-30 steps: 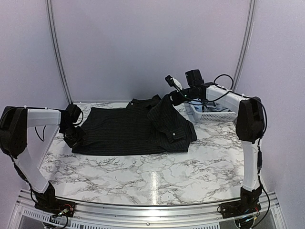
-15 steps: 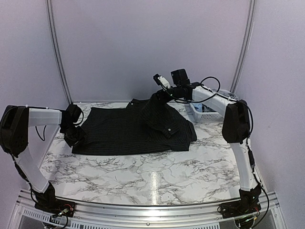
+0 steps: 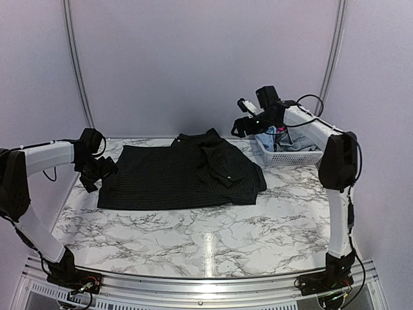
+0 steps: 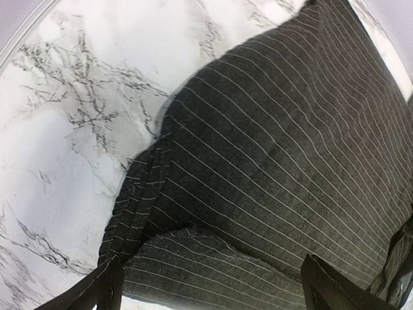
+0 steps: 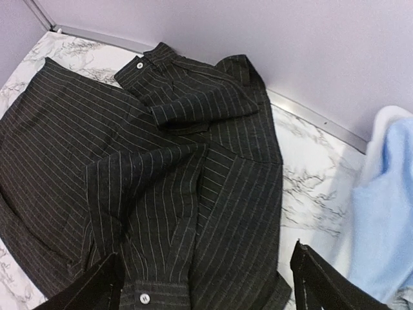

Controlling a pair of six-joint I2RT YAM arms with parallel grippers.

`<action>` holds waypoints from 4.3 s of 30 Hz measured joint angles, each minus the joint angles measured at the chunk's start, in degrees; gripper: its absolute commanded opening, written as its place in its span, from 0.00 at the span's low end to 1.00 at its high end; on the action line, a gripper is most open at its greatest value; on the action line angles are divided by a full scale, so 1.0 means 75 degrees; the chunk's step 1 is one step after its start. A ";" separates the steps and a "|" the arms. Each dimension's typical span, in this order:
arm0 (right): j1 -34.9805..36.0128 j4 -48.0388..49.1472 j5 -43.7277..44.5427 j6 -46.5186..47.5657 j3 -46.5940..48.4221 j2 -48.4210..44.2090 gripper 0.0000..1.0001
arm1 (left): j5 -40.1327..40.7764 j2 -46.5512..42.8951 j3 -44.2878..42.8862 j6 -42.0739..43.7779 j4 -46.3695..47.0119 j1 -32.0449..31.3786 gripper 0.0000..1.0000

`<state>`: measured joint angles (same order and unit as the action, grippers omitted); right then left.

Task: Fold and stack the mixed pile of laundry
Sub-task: Fold the flattened shirt at the center of the board, then move the flattened shirt to the center of the board, then smooth out the 1/3-folded shirt at the center of the board.

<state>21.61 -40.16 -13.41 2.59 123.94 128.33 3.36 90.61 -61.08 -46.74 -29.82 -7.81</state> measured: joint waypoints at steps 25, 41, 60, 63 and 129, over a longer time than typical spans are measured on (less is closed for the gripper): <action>-0.0189 0.2600 -0.2273 -0.1256 -0.9990 -0.4809 0.53 | -0.1128 -0.1017 0.1384 0.0723 0.0044 -0.0105 0.99; -0.0204 0.3529 -0.2404 -0.0772 -0.9072 -0.3206 0.14 | -0.0609 0.0152 0.1236 0.0629 0.0259 -0.0102 0.84; -0.0373 0.1536 -0.1807 -0.0740 -0.8582 -0.4097 0.00 | 0.0513 0.0857 0.0912 0.1364 0.0358 -0.0035 0.56; -0.0417 0.1352 -0.1970 -0.0740 -0.8754 -0.4173 0.00 | 0.0484 0.0787 0.0982 0.1437 0.0356 0.0000 0.56; -0.0498 0.1008 -0.2285 -0.1390 -0.6983 -0.2731 0.47 | -0.1384 -0.0787 -0.0096 0.2690 -0.0079 -0.0988 0.99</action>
<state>17.87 -32.60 -30.55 -7.84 71.57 107.85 -7.03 84.71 -61.80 -26.57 -30.41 -15.22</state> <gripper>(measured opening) 0.485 0.989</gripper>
